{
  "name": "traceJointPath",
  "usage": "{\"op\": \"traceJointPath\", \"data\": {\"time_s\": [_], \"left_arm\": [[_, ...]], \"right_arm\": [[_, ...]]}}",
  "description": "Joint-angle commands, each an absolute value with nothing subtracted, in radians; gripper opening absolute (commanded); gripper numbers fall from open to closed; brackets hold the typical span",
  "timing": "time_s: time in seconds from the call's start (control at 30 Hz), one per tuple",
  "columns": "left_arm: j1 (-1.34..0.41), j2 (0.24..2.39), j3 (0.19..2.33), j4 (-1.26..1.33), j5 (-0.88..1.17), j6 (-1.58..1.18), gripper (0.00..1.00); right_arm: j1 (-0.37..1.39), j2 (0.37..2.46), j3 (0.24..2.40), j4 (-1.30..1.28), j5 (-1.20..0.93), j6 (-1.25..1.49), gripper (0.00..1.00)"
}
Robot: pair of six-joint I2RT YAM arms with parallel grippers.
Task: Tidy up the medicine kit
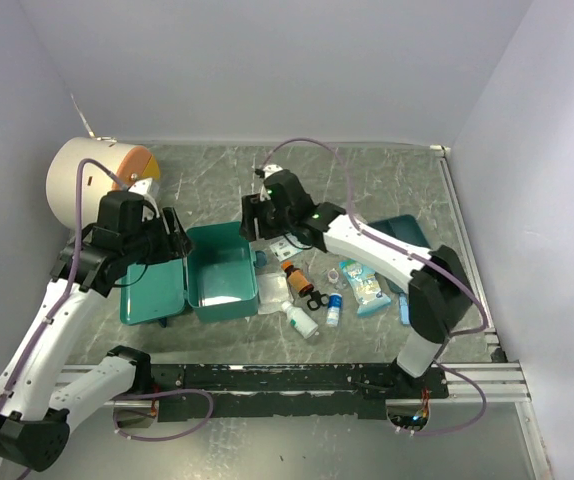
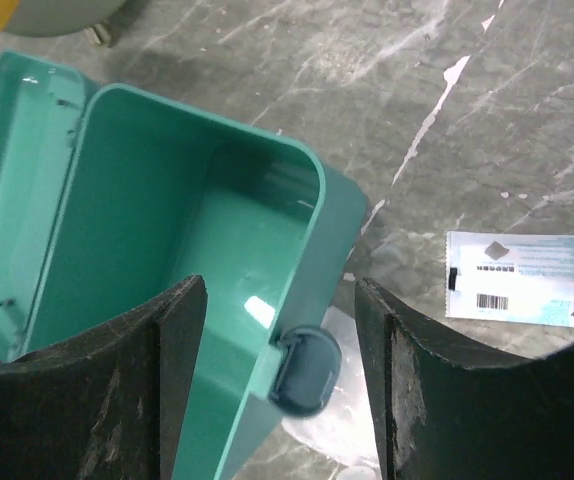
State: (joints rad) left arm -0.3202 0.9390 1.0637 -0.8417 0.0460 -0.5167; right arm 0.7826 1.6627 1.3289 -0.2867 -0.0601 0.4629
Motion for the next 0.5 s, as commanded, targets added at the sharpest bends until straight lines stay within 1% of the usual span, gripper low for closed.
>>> {"op": "traceJointPath", "data": {"time_s": [0.0,0.1,0.23,0.47], "left_arm": [[-0.327,0.902,1.043,-0.830,-0.001,-0.545,0.70],[-0.327,0.891,1.034,-0.829,-0.002,-0.552,0.70],[-0.327,0.890,1.031,-0.825,0.006,-0.554,0.69],[-0.327,0.894,1.036,-0.822,0.005,-0.551,0.69]], "right_arm": [[0.813,1.769,1.424,-0.349,0.080,0.462,0.61],[0.815,1.829,1.459,-0.341,0.107,0.467,0.60],[0.819,1.895,1.503,-0.352,0.172,0.507,0.54],[0.820,1.862,1.413,-0.256,0.456,0.702,0.53]]}}
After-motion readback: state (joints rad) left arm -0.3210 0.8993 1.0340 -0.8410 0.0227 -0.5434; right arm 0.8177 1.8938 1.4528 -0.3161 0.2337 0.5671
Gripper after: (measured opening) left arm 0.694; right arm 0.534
